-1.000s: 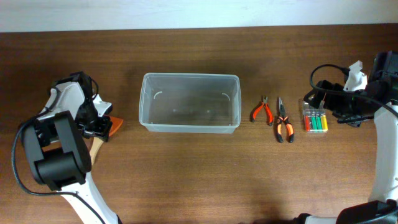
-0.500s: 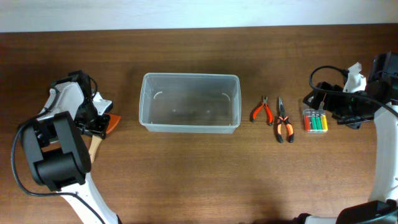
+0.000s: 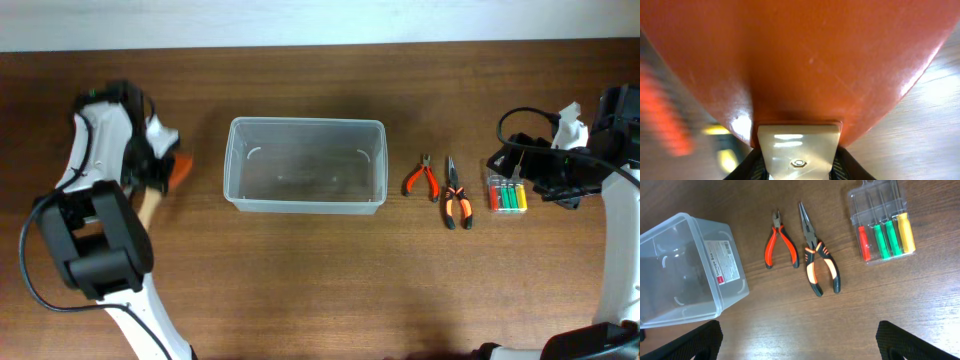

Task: Pack container
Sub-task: 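Carry the scraper into the clear box and release it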

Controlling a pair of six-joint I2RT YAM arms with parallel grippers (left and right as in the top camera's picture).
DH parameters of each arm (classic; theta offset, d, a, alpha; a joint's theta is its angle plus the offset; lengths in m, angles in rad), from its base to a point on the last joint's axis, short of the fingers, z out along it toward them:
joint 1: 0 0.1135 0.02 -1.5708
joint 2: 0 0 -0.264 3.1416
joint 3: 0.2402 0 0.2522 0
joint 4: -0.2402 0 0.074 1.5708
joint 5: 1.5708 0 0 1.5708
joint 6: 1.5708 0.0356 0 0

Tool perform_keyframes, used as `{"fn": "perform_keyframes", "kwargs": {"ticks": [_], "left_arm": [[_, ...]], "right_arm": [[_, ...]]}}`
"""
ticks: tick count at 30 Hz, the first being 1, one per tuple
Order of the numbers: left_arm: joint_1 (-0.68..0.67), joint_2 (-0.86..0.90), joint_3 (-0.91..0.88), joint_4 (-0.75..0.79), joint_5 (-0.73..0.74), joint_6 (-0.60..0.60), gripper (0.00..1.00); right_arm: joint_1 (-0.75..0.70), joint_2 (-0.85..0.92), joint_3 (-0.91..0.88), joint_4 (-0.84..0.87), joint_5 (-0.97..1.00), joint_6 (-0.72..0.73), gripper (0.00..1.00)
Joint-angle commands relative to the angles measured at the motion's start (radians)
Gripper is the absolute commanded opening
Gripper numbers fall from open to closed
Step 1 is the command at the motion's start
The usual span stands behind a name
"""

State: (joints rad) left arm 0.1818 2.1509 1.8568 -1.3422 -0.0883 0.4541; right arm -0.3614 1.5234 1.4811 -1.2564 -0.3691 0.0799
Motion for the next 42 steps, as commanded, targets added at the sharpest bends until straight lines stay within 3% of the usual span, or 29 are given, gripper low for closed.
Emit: {"fn": "perform_keyframes", "kwargs": {"ticks": [1,4,10,17,22,27,33,34,35,37,40,42], "left_arm": [[-0.07,-0.014,0.226,-0.055,0.021,-0.01,0.02],[-0.151,-0.014,0.428,-0.104,0.036,0.026,0.02],[-0.36,-0.014,0.635,-0.109,0.198,0.269,0.02],[-0.557,0.03,0.551,-0.113,0.197,0.526,0.02],[-0.588,0.097,0.427,-0.098,0.167,0.658,0.02],[-0.578,0.192,0.346,-0.036,0.019,0.677,0.02],[-0.564,0.259,0.338,0.014,0.013,0.677,0.02],[-0.564,0.259,0.338,0.015,0.014,0.675,0.06],[-0.566,0.256,0.339,0.015,0.013,0.664,0.19],[-0.573,0.242,0.347,0.013,0.013,0.579,0.99],[-0.574,0.2,0.364,0.01,0.012,0.33,0.99],[-0.568,0.161,0.376,0.002,-0.012,0.227,0.99]], "right_arm": [[-0.006,0.002,0.019,-0.005,-0.017,0.007,0.98],[-0.006,0.002,0.019,-0.011,-0.017,0.007,0.99],[-0.006,0.002,0.019,-0.017,-0.017,0.008,0.98],[-0.006,0.002,0.019,-0.025,-0.017,0.007,0.98],[-0.006,0.002,0.019,-0.032,-0.017,0.007,0.98],[-0.006,0.002,0.019,-0.032,-0.017,0.007,0.98],[-0.006,0.002,0.019,-0.039,-0.016,0.007,0.98],[-0.006,0.002,0.019,-0.039,-0.016,0.007,0.99],[-0.006,0.002,0.019,-0.039,-0.016,0.007,0.99],[-0.006,0.002,0.019,-0.039,-0.017,0.007,0.99],[-0.006,0.002,0.019,-0.039,-0.016,0.007,0.99],[-0.006,0.002,0.019,-0.039,-0.017,0.007,0.98]]}}
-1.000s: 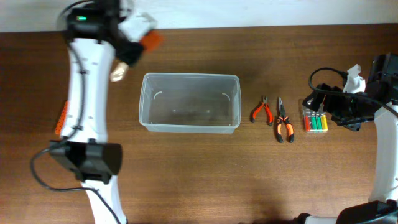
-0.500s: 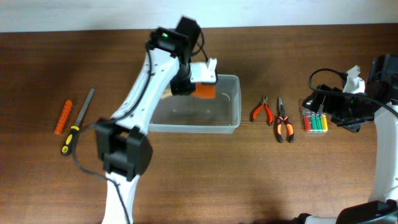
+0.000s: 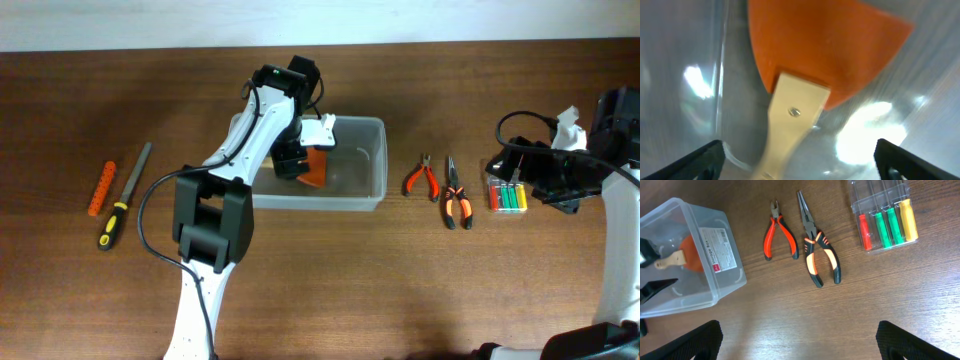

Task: Pack container
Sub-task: 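Carry the scraper into the clear box and release it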

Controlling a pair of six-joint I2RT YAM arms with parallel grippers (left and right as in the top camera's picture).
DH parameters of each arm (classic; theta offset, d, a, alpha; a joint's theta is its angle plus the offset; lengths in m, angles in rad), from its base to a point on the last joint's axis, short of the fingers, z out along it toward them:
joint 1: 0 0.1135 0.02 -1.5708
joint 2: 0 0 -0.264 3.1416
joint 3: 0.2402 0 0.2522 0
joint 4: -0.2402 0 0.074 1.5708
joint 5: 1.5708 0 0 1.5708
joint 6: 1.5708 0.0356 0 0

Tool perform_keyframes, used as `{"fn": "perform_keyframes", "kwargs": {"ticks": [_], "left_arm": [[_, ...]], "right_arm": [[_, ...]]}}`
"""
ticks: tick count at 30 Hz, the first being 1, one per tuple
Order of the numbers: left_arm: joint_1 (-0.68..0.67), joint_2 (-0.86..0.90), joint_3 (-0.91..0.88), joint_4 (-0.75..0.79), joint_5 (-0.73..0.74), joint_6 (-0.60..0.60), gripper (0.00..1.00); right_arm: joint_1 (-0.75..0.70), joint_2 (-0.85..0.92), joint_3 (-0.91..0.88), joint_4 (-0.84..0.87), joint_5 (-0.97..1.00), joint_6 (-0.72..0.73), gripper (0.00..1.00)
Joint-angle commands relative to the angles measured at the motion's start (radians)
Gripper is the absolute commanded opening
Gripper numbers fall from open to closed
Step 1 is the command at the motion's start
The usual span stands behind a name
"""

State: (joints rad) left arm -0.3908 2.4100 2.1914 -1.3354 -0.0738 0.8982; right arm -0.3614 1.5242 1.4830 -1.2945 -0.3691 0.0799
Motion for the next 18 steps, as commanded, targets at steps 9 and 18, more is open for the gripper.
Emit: {"fn": "perform_keyframes", "kwargs": {"ticks": [9,18], "left_arm": [[0.084,-0.334,0.059,-0.145,-0.216,-0.425,0.99],[0.476,-0.358,-0.026,-0.195,-0.159,-0.666,1.0]], "right_arm": [[-0.006,0.002,0.017,-0.01,-0.016,0.007,0.99],[-0.006,0.002,0.017,-0.031,-0.016,0.007,0.98]]}}
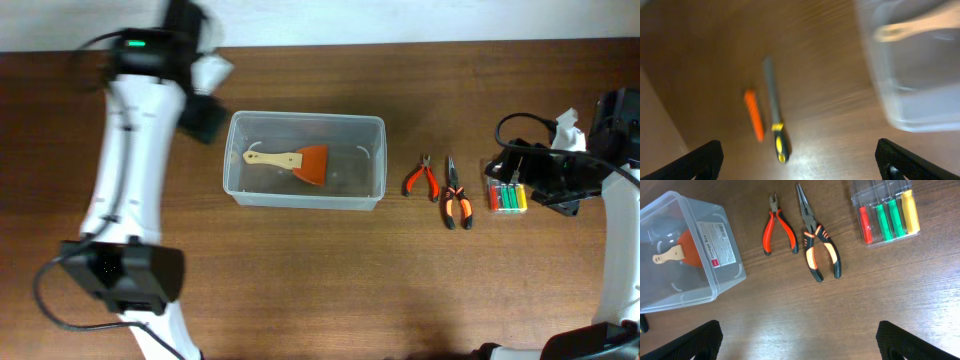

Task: Pack container
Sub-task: 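Carry the scraper into the clear box and release it, then move left gripper to the yellow-black file and grasp it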

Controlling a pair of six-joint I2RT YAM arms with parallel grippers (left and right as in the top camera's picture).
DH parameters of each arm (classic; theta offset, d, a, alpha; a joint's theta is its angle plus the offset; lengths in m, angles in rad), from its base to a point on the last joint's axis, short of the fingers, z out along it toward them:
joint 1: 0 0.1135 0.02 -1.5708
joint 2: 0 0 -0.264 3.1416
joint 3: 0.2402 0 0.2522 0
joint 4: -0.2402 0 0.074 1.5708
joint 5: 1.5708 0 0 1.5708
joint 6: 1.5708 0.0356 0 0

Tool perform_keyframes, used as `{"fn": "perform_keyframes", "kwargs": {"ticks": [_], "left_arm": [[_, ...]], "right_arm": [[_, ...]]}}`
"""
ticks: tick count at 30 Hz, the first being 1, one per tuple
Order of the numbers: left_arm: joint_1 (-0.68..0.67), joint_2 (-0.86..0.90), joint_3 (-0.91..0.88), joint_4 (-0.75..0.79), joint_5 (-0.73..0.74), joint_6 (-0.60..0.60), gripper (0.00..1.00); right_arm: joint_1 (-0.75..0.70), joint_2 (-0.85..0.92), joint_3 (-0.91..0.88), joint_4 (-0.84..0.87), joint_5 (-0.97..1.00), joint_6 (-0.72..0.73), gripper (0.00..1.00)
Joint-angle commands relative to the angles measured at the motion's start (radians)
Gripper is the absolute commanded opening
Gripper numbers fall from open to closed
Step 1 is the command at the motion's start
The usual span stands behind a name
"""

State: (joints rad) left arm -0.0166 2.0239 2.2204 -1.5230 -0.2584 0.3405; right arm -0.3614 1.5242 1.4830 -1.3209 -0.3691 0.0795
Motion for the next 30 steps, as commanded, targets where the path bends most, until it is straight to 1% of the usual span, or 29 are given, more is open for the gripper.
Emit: {"fn": "perform_keyframes", "kwargs": {"ticks": [1,4,6,8,11,12,13,14,16,19,23,25,28,30], "left_arm": [[0.159,0.03,-0.097,0.011,0.09,-0.076,1.0],[0.287,0.035,-0.229,0.087,0.274,0.088,1.0],[0.342,0.035,-0.296,0.114,0.313,0.143,1.0],[0.387,0.037,-0.364,0.141,0.316,0.174,1.0],[0.431,0.037,-0.438,0.192,0.315,0.186,0.99],[0.441,0.037,-0.455,0.209,0.315,0.19,0.95],[0.448,0.037,-0.465,0.217,0.314,0.201,0.84],[0.455,0.037,-0.476,0.222,0.314,0.216,0.81],[0.466,0.037,-0.491,0.232,0.289,0.228,0.77],[0.473,0.037,-0.507,0.236,0.226,0.232,0.77],[0.473,0.037,-0.539,0.246,0.225,0.228,0.78],[0.473,0.037,-0.565,0.283,0.225,0.229,0.8],[0.473,0.037,-0.606,0.348,0.221,0.229,0.81],[0.473,0.037,-0.633,0.378,0.179,0.229,0.81]], "right_arm": [[-0.006,0.002,0.017,-0.004,-0.016,0.007,0.98],[-0.006,0.002,0.017,-0.003,-0.016,0.007,0.98],[-0.006,0.002,0.017,-0.003,-0.016,0.007,0.98],[-0.006,0.002,0.017,-0.004,-0.016,0.007,0.98],[-0.006,0.002,0.017,-0.003,-0.016,0.007,0.98],[-0.006,0.002,0.017,-0.003,-0.016,0.007,0.98],[-0.006,0.002,0.017,-0.003,-0.016,0.007,0.98],[-0.006,0.002,0.017,-0.003,-0.016,0.007,0.99],[-0.006,0.002,0.017,-0.003,-0.016,0.007,0.98],[-0.006,0.002,0.017,-0.003,-0.016,0.007,0.98],[-0.006,0.002,0.017,-0.003,-0.016,0.007,0.99],[-0.006,0.002,0.017,-0.003,-0.016,0.007,0.98],[-0.006,0.002,0.017,-0.003,-0.016,0.007,0.99],[-0.006,0.002,0.017,-0.003,-0.016,0.007,0.98]]}}
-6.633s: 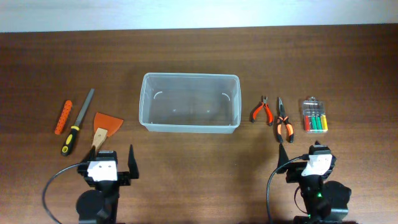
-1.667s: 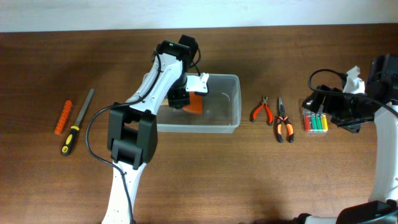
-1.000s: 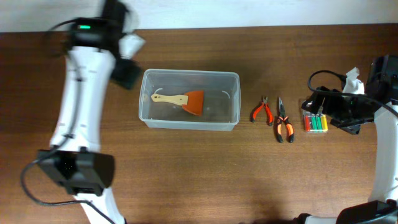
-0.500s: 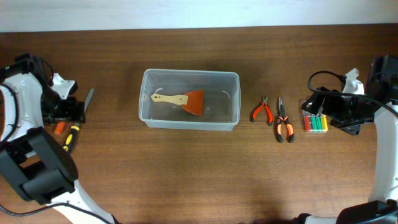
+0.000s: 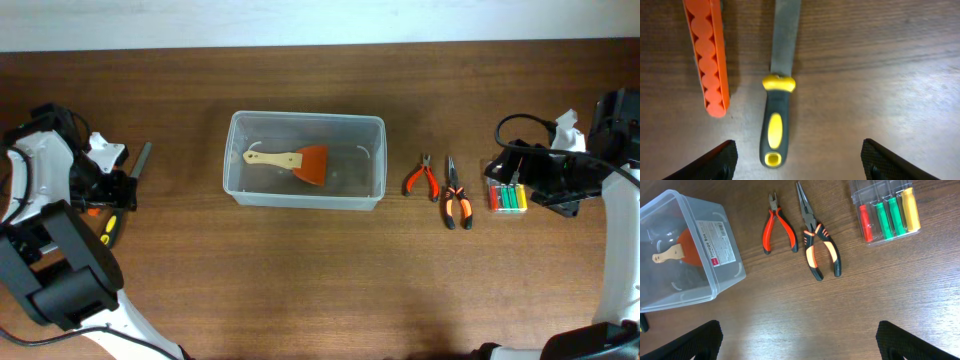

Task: Pack container
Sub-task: 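Move left gripper to the yellow-black file and grasp it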

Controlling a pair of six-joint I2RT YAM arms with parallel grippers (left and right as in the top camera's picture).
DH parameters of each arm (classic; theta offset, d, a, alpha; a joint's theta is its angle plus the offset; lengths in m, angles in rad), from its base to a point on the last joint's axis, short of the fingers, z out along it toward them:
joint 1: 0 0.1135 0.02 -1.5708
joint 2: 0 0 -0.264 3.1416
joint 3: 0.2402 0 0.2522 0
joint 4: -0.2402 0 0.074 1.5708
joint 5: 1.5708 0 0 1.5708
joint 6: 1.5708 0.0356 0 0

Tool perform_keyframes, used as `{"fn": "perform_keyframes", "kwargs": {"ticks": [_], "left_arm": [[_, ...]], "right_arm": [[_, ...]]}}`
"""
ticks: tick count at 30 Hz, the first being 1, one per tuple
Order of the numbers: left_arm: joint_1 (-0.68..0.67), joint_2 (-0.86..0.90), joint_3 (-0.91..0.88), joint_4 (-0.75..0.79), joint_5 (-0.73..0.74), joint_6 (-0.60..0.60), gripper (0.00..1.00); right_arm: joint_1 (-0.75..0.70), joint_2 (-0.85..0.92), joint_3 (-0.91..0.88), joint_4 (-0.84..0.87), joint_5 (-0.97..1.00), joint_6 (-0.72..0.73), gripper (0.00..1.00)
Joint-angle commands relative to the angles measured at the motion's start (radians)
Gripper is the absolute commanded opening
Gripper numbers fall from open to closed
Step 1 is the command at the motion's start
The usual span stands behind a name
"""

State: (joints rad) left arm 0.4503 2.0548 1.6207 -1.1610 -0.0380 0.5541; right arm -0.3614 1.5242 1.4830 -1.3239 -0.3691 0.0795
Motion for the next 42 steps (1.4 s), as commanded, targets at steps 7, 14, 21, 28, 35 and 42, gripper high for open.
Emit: {"fn": "perform_keyframes", "kwargs": {"ticks": [7,14,21,28,35,42], "left_arm": [[0.007,0.008,-0.101,0.101,-0.063,0.015,0.79],[0.011,0.008,-0.157,0.204,-0.063,0.016,0.79],[0.011,0.027,-0.186,0.274,-0.053,0.024,0.79],[0.011,0.09,-0.186,0.282,-0.025,0.023,0.74],[0.011,0.098,-0.186,0.283,-0.018,0.023,0.64],[0.011,0.098,-0.185,0.281,-0.02,0.023,0.41]], "right_arm": [[-0.006,0.002,0.017,0.0,-0.016,0.007,0.98],[-0.006,0.002,0.017,-0.001,-0.015,0.007,0.99],[-0.006,0.002,0.017,-0.002,-0.016,0.007,0.98],[-0.006,0.002,0.017,-0.018,-0.015,0.007,0.99],[-0.006,0.002,0.017,-0.027,-0.013,0.007,0.98],[-0.006,0.002,0.017,-0.028,-0.013,0.007,0.98]]}}
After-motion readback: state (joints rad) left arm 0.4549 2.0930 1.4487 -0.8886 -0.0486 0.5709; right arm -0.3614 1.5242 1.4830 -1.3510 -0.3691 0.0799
